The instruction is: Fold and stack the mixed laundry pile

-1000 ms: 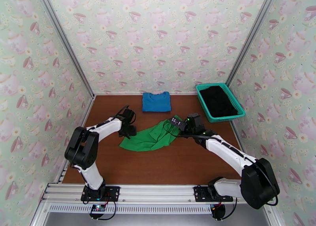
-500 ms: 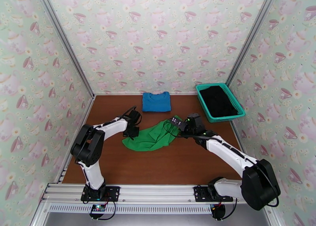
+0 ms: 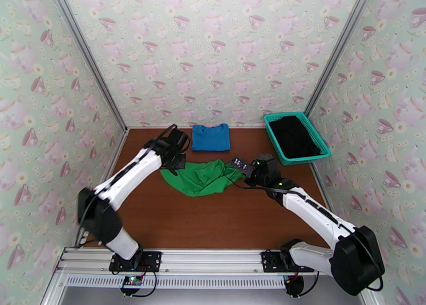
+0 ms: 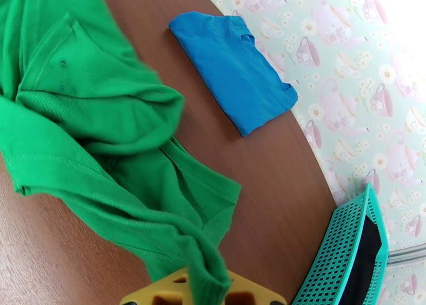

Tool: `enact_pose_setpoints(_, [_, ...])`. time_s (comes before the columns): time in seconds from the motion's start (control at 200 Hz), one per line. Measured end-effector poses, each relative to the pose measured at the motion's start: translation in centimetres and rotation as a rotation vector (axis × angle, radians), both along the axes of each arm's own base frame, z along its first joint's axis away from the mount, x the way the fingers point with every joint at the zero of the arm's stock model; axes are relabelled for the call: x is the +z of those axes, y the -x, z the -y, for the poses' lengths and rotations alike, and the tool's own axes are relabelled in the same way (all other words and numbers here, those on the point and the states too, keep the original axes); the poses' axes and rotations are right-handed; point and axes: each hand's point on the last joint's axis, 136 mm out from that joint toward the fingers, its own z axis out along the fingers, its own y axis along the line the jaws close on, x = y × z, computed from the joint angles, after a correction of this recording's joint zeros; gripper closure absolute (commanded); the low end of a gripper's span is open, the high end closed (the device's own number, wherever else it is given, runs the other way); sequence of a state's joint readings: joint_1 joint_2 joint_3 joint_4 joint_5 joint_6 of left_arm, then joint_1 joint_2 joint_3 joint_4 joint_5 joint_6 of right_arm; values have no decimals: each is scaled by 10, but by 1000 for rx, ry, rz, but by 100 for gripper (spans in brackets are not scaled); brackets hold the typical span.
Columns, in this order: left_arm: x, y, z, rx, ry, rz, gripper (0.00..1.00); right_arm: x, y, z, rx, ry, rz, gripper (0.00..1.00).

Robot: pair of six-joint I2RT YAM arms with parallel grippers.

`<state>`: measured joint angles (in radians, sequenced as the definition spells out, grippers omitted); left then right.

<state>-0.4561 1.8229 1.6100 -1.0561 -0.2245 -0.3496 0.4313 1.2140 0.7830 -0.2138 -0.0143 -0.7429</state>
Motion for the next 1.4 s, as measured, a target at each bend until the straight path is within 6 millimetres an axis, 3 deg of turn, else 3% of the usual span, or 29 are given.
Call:
enact_pose_setpoints(0.035, [-18,-13,2,0,-16,-37,40,-2,0,0,-2,0,-6,100])
enact_pose_setpoints(0.05, [-25,-18,3,2,-19,-49,32,-3,0,0,-3,-1,-9,100])
enact_pose_setpoints(0.105, [-55,-34,6,-1,-43,-99,20,-5,0,0,-6,-2,-17,100])
enact_pose_setpoints(0.14, [-72,-42,7,-1,-58,-126,2,-5,0,0,-9,-4,-19,100])
enact_pose_setpoints(0.22, [-100,-48,4,3,-91,-178,0,-5,0,0,-14,-9,-22,100])
enact_pose_setpoints(0.27, [-103,-44,0,9,-102,-199,0,-5,0,0,-16,-12,-23,100])
enact_pose_setpoints(0.411, [-78,-32,-10,30,-87,-156,4,-7,0,0,-16,-9,-29,100])
enact_pose_setpoints(0.566, [-40,20,-44,115,-25,-101,27,-9,2,1,-15,-4,-42,100])
enact_pose_setpoints(0.646, [-34,43,-68,182,24,-85,30,-11,4,0,-10,-4,-50,100])
enact_pose_setpoints(0.786, [-63,63,-90,285,99,-132,36,-11,5,-1,1,-10,-57,100])
enact_pose_setpoints(0.912, [-101,73,-85,333,173,-197,39,-11,6,-3,6,-15,-59,100])
enact_pose_setpoints(1.007, [-116,67,-82,358,208,-201,39,-11,7,-4,12,-18,-63,100])
enact_pose_setpoints(1.207, [-118,45,-77,376,254,-129,40,-10,9,-5,17,-29,-70,100])
enact_pose_setpoints(1.397, [-117,37,-77,383,266,-103,44,-11,11,-5,19,-28,-75,100])
